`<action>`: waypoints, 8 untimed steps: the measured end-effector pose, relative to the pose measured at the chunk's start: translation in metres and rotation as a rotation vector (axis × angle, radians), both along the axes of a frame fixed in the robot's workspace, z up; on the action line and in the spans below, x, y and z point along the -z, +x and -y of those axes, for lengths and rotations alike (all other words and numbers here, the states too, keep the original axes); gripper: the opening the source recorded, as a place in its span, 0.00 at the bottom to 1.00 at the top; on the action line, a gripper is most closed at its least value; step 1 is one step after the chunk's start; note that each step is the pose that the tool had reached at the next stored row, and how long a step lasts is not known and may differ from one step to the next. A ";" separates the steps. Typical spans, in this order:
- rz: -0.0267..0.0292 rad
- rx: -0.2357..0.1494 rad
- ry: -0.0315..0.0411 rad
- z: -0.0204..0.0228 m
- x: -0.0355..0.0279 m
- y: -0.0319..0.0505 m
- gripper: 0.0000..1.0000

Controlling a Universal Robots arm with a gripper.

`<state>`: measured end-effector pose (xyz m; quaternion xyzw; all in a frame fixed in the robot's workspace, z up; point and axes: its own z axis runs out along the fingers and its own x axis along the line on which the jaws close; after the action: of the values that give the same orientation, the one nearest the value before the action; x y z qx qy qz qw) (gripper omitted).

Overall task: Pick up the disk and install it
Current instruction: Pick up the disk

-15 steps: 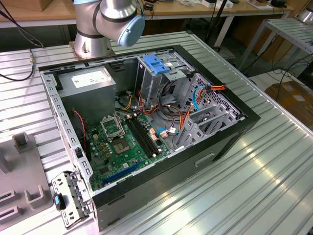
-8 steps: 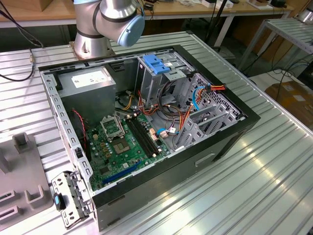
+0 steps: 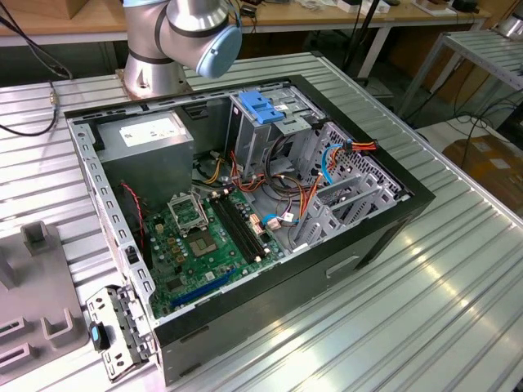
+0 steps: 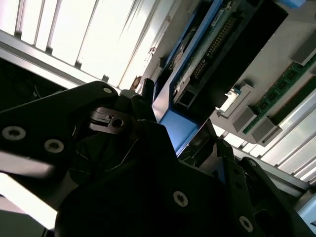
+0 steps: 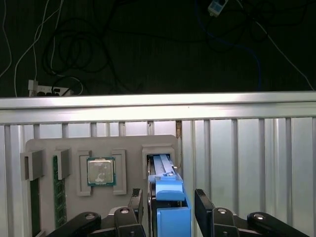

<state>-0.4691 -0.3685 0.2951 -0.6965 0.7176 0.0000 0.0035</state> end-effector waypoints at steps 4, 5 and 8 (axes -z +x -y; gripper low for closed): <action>0.0003 0.000 0.0000 0.0003 0.0008 0.0001 0.54; 0.0002 0.000 -0.0001 0.0003 0.0008 0.0000 0.54; 0.0002 0.000 -0.0001 0.0003 0.0011 0.0000 0.46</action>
<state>-0.4690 -0.3688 0.2941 -0.6965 0.7176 -0.0001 0.0036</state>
